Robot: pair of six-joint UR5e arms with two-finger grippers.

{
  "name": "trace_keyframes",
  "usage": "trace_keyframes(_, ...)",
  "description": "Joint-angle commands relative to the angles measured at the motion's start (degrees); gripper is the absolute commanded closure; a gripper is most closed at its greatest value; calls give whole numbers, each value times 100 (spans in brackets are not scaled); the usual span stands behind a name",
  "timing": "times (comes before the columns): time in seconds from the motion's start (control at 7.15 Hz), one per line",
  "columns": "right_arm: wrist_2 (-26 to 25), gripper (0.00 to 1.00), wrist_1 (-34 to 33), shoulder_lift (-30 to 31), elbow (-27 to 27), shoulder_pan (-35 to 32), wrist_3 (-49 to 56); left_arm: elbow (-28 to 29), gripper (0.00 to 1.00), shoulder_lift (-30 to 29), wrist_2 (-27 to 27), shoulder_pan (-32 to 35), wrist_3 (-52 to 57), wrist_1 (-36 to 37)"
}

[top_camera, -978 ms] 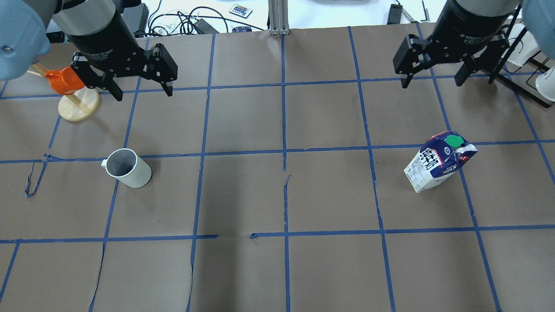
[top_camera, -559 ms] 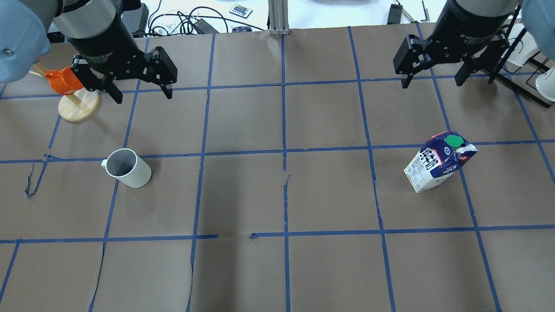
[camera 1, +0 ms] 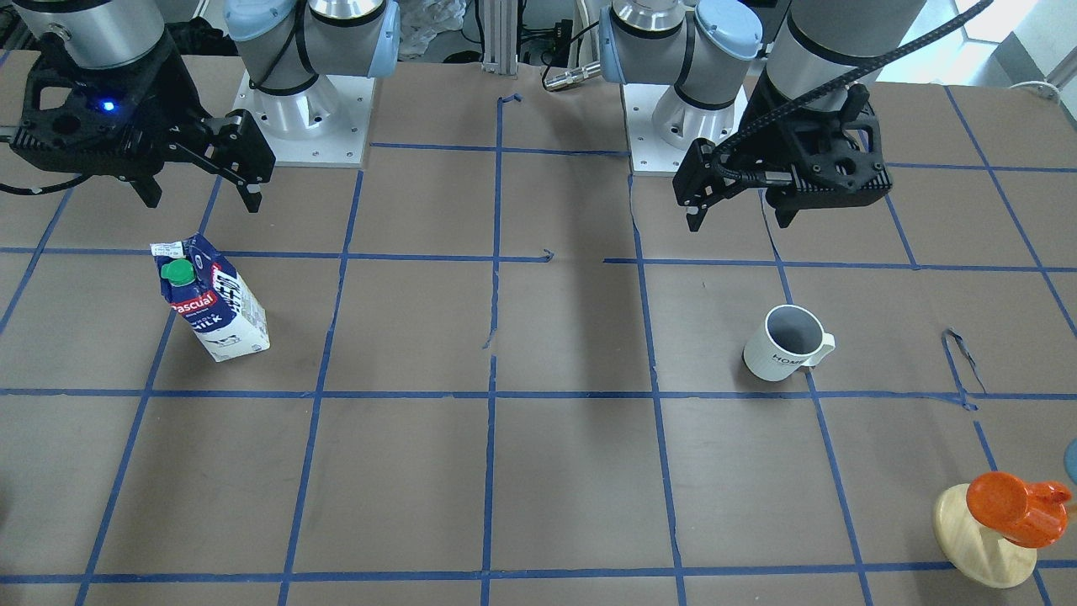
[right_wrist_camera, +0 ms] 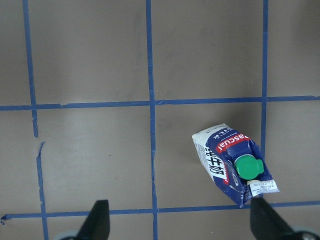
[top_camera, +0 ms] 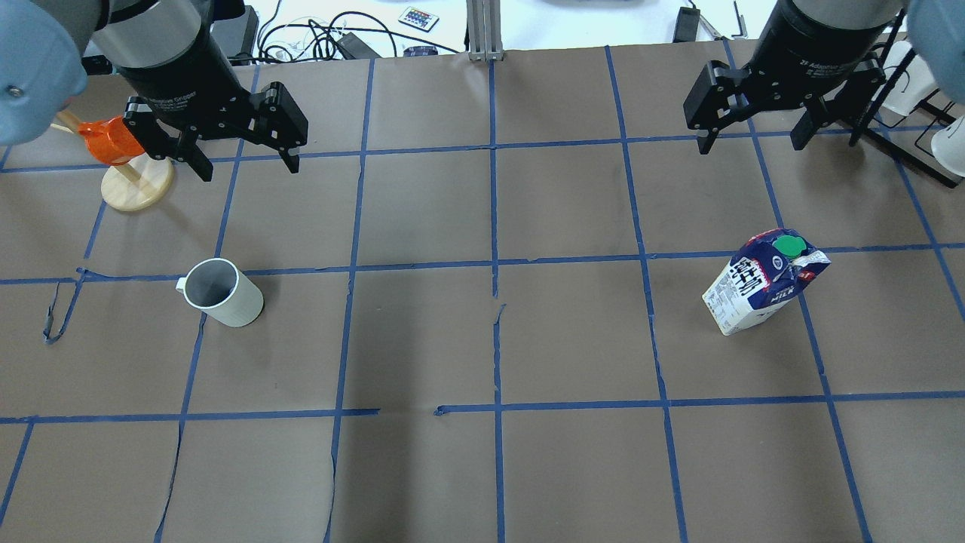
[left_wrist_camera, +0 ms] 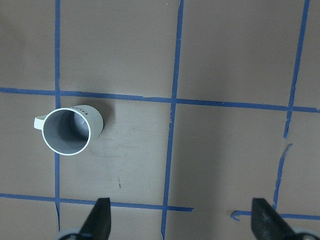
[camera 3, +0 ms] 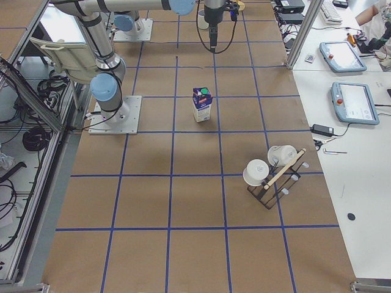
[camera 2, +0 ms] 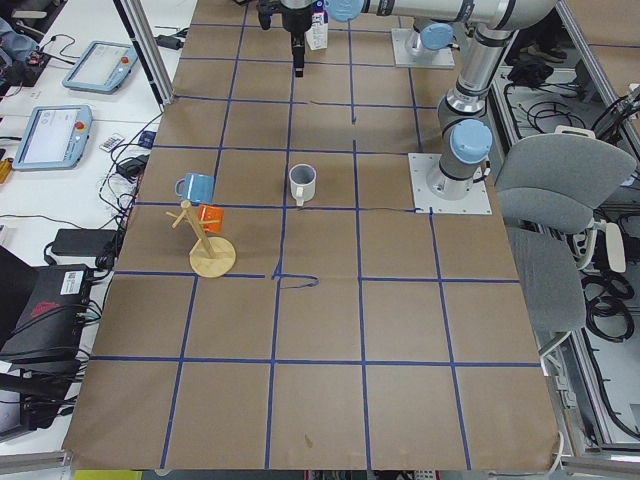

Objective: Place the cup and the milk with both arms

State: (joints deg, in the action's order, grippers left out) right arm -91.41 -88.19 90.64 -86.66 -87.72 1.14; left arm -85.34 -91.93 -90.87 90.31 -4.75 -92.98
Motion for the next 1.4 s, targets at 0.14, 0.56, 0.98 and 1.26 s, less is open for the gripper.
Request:
trace_keyframes(0.14, -104, 0, 12, -3, 9, 0, -87, -9, 0, 0, -1, -4, 0, -88)
trace_keyframes(0.56, -105, 0, 47, -20, -140, 227, 87, -288, 0, -35, -1, -92, 52, -160)
trace_keyframes(0.98, -70, 0, -67, -12, -553, 1158, 1344, -1192, 0, -202, 17, -415, 332, 478)
trace_keyframes(1.26, -70, 0, -443, -64, -851, 1178, 1652, -2096, 0, -272, 17, -628, 685, 1530)
